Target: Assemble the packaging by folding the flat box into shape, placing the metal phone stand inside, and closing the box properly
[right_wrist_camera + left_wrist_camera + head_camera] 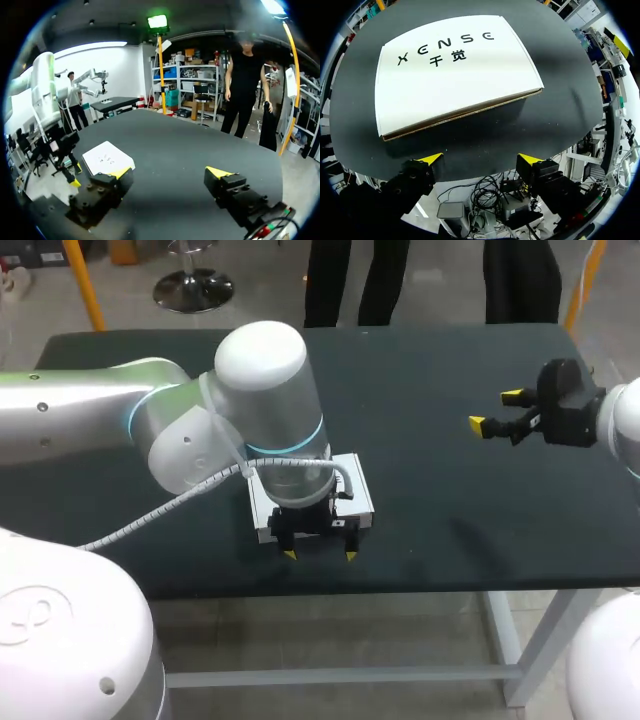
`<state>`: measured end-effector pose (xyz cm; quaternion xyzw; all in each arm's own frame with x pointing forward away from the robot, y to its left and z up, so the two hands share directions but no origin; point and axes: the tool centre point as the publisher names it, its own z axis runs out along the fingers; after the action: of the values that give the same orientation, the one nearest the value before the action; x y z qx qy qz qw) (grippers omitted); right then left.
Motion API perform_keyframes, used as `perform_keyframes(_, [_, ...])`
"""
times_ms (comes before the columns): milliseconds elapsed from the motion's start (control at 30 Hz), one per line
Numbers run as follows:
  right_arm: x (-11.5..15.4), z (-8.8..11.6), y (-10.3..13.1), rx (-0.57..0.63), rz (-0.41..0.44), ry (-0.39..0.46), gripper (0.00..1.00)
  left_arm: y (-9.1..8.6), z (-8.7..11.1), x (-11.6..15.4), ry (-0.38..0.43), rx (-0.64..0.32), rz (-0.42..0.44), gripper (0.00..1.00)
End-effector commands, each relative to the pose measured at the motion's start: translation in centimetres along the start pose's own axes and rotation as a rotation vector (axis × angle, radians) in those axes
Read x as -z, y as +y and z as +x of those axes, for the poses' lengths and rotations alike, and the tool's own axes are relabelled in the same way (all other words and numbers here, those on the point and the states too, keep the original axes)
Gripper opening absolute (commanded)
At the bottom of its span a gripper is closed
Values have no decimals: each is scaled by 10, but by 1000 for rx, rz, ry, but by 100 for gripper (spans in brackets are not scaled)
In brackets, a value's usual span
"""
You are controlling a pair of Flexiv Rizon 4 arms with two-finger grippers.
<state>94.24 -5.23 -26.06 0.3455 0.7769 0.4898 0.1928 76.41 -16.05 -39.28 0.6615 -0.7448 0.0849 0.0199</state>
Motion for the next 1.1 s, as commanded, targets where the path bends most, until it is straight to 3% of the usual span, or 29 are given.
perform_keyframes(33, [2,-1,-2,1,-30,8,100,-13,13,-8,-57,16,-6,100])
perform_keyframes(400, [2,-1,-2,1,-30,8,100,-37,16,-13,-139,85,23,100])
perform_keyframes(1100, [2,-1,-2,1,-30,8,100,-71,-15,-15,-122,148,14,100])
